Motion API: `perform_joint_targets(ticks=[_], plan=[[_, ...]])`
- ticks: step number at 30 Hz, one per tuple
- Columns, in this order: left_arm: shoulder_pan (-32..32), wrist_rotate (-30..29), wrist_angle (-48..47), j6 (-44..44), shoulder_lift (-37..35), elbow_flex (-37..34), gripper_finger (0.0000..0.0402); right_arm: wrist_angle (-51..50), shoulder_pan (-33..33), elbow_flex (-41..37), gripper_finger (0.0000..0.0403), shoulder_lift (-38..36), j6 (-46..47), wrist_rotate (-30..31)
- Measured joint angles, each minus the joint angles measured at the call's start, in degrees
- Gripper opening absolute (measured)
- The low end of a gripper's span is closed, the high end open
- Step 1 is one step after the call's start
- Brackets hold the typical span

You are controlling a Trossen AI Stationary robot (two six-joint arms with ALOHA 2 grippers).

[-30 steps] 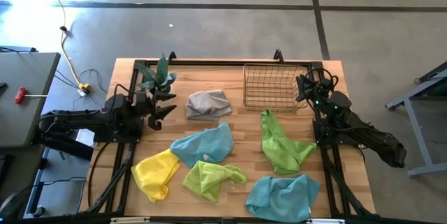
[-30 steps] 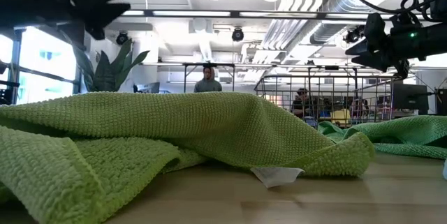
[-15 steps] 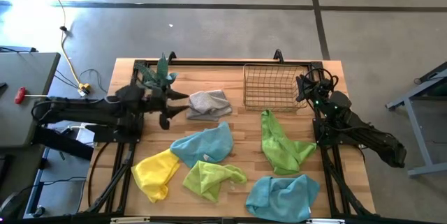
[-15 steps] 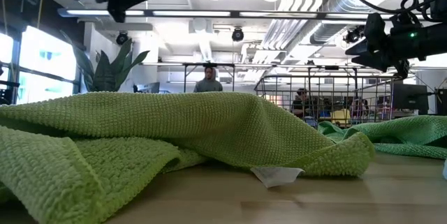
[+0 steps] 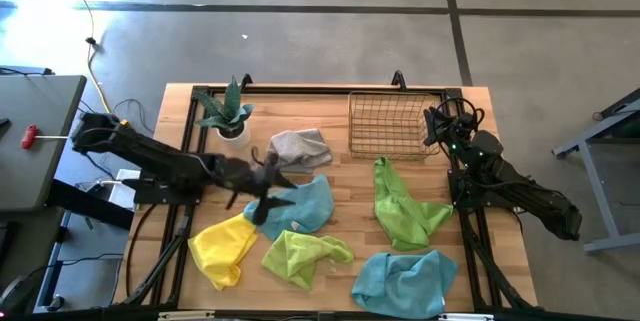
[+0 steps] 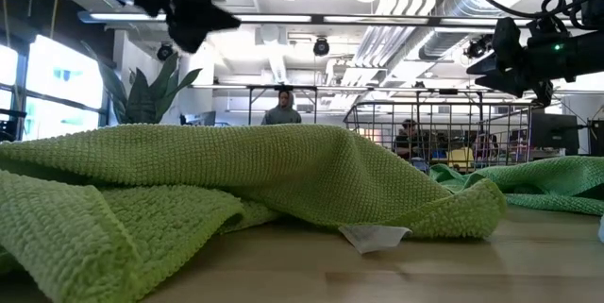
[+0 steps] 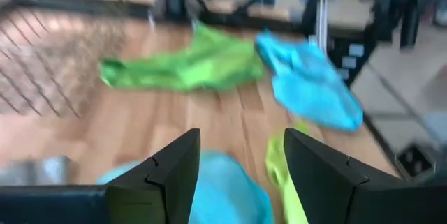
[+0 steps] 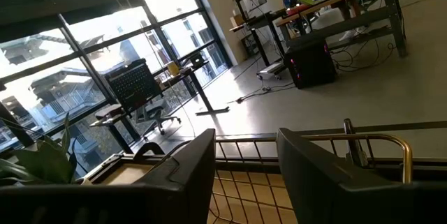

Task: Fold microfiber towels
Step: Fold the light green microfiber towel

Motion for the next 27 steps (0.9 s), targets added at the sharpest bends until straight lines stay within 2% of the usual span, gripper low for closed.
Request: perform_joint_targets(ticks=[8,12,17,22,27], plan=[[-6.5,-6.8,0.2,-0.5,12.6,1.1,0.0197,0.0,0.0,0.0,0.0146,0.0,0.0,0.0],[-6.3,-10.2,0.5,-3.5,18.0,1.2,0.0197,0.0,0.0,0.0,0.0146,0.0,0.0,0.0],[-3.9,-10.4,-0.6,-9.3,23.2,1.1,0.0197,0.0,0.0,0.0,0.0146,0.0,0.0,0.0],[-2.0,-10.7,-10.2,-14.2,25.3,1.4,0.0197,0.0,0.0,0.0,0.0146,0.0,0.0,0.0],[-1.2,-12.0,-22.6,-19.7,23.1,1.8,0.0197,0.0,0.0,0.0,0.0146,0.0,0.0,0.0]])
